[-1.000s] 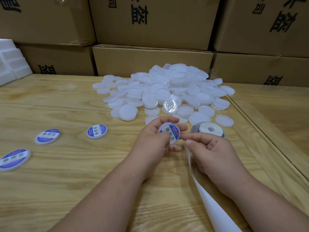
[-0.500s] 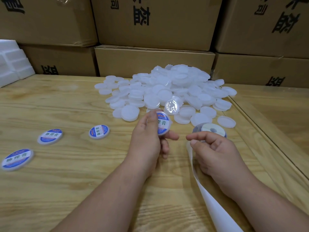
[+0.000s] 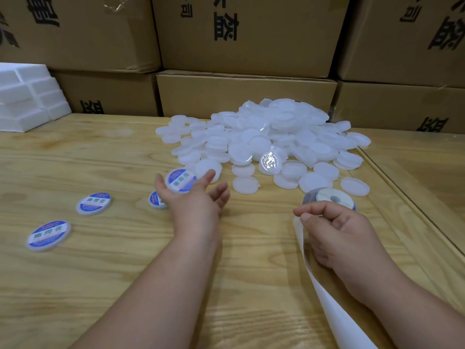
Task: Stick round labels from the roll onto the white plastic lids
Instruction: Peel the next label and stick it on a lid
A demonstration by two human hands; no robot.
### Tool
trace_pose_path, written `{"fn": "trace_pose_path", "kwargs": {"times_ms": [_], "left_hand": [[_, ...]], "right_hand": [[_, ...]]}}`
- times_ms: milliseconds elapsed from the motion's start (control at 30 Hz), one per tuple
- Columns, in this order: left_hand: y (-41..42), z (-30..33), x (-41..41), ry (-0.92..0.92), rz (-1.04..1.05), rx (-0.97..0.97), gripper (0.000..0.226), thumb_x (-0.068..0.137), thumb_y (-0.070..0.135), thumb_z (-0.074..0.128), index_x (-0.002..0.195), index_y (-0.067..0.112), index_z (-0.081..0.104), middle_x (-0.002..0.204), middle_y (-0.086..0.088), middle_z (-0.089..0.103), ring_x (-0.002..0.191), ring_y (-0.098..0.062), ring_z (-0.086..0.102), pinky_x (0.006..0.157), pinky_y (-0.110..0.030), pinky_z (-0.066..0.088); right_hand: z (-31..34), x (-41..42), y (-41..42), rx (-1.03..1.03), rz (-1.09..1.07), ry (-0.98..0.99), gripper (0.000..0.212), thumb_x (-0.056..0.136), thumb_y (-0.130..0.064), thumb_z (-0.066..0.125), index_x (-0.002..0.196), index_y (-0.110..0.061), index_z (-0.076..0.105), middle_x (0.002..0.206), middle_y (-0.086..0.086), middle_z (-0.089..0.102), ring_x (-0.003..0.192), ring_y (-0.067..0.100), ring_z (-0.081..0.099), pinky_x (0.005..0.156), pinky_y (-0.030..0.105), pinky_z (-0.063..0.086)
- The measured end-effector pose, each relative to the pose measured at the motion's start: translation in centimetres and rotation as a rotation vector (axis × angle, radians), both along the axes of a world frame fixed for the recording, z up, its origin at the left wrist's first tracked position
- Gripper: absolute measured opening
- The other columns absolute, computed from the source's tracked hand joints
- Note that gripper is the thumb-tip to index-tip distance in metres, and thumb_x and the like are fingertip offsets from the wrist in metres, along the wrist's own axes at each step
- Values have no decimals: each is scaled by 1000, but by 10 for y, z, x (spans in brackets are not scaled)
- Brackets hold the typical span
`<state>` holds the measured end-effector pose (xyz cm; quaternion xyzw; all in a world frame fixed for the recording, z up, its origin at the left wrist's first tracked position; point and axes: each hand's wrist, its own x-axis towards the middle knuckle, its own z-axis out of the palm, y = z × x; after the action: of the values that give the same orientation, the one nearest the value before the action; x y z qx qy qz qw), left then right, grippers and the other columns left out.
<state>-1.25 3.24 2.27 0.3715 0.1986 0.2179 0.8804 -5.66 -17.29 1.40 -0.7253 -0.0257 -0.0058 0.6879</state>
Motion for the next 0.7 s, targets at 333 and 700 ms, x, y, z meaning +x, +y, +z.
{"fn": "trace_pose_path", "kwargs": {"times_ms": [333, 700], "left_hand": [[7, -1, 0, 31, -26, 100, 88, 96, 4, 44, 151, 58, 4, 104, -9, 74, 73, -24, 77, 56, -30, 58], [-17, -19, -6, 93, -405, 1655, 53, 92, 26, 54, 142, 42, 48, 123, 16, 58, 127, -13, 41, 112, -34, 32]], "right_hand": [[4, -2, 2, 11, 3, 12, 23, 98, -10, 60, 87, -22, 77, 52, -4, 37, 42, 9, 29, 39, 21, 27], [4, -7, 2, -131, -141, -112, 21, 95, -21, 65, 75, -15, 71, 44, -11, 37, 38, 6, 29, 38, 15, 27]]}}
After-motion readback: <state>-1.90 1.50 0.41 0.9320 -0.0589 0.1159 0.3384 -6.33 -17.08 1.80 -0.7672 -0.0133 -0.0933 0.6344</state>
